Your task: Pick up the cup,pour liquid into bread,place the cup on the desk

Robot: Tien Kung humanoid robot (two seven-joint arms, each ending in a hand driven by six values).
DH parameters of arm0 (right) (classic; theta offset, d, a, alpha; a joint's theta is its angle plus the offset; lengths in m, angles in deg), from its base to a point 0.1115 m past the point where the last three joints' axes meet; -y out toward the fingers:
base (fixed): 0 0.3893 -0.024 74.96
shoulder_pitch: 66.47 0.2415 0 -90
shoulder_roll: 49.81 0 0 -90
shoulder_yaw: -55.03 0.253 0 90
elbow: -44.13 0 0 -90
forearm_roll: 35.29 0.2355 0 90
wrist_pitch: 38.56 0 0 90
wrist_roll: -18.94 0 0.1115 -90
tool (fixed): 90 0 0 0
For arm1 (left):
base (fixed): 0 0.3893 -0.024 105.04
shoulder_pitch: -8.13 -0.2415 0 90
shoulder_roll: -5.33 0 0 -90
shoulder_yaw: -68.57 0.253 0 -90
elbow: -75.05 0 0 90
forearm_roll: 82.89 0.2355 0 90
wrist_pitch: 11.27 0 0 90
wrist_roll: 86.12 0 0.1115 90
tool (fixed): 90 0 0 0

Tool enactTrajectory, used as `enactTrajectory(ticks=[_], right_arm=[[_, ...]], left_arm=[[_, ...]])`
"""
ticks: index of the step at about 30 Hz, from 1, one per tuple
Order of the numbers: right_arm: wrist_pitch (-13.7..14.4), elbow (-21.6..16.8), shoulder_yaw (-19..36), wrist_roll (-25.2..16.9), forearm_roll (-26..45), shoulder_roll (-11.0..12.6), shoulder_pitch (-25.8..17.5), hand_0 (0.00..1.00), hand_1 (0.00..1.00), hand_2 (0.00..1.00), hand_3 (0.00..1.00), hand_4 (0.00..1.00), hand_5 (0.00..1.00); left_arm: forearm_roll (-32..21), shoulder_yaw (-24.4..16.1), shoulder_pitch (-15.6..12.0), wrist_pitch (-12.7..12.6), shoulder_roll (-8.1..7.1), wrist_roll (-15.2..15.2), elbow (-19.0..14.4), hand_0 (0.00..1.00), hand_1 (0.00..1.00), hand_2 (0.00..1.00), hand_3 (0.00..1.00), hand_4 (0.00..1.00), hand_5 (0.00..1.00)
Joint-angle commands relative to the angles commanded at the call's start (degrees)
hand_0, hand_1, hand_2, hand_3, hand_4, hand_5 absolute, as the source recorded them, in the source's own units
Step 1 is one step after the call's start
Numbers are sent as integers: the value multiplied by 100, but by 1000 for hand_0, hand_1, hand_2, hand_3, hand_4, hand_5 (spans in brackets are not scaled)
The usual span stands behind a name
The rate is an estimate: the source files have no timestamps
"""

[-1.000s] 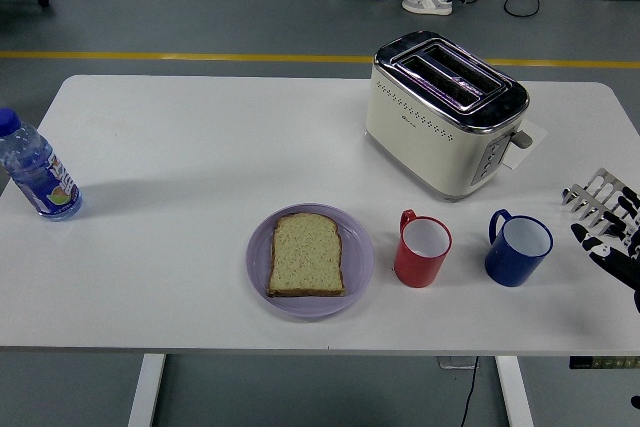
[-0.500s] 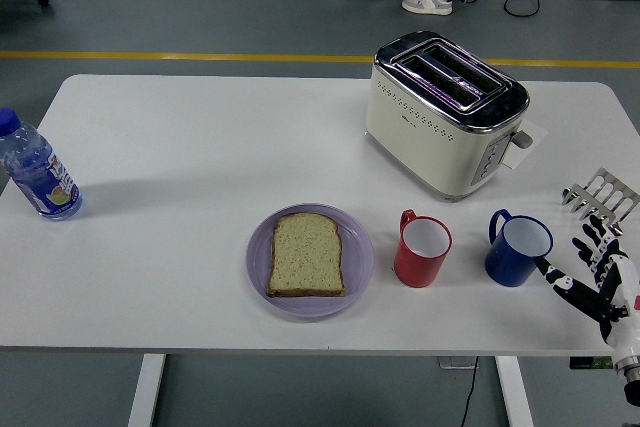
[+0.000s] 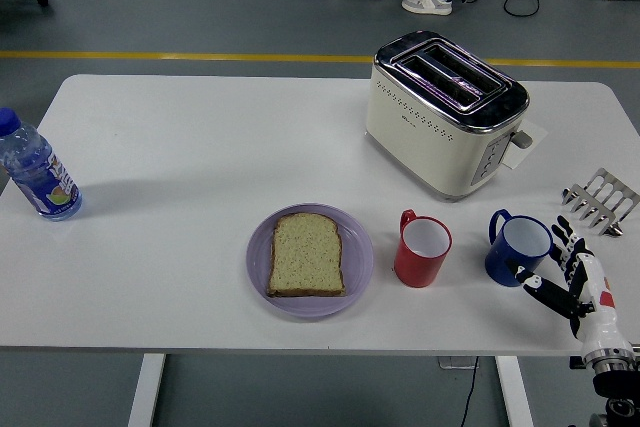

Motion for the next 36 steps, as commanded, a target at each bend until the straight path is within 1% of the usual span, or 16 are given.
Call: enactTrajectory(ticks=[3, 7, 9, 12, 16, 23, 30, 36], right_arm=[[62, 180, -122, -104, 97, -37, 110, 971, 898, 975, 998, 985, 184], [222, 433, -272, -282, 203, -108, 284, 974, 898, 977, 998, 990, 168], [285, 577, -346, -467, 422, -151, 403, 974, 898, 977, 998, 990, 168], [354, 763, -416, -590, 510, -208, 545, 982, 897, 978, 998, 992, 160], [377, 975, -458, -630, 582, -266, 664, 982, 897, 978, 998, 992, 160], [447, 1154, -583, -679, 657, -274, 786, 984, 896, 980, 998, 991, 166], [573, 1391, -763, -744, 787, -284, 929, 983, 894, 977, 998, 993, 166], [694, 1666, -901, -811, 897, -354, 1066, 984, 891, 976, 998, 994, 168]], left_arm=[[-14, -3, 2, 1, 5, 1, 1, 635, 647, 656, 508, 239, 847], [-8, -22, 12, -1, 6, -1, -1, 634, 647, 655, 508, 238, 846], [-13, -22, 10, -1, 7, 0, 0, 634, 647, 655, 508, 238, 846], [-8, -24, 9, -4, 8, -1, 0, 635, 647, 655, 508, 238, 847], [-20, -24, 1, -4, 12, -1, 1, 635, 647, 655, 508, 238, 847], [-24, -19, -3, -7, 16, -2, 2, 634, 647, 656, 508, 238, 847], [-28, -20, -8, -8, 16, -1, 1, 635, 648, 656, 508, 238, 847], [-39, -14, -21, -10, 21, 0, 2, 634, 646, 656, 508, 239, 847]])
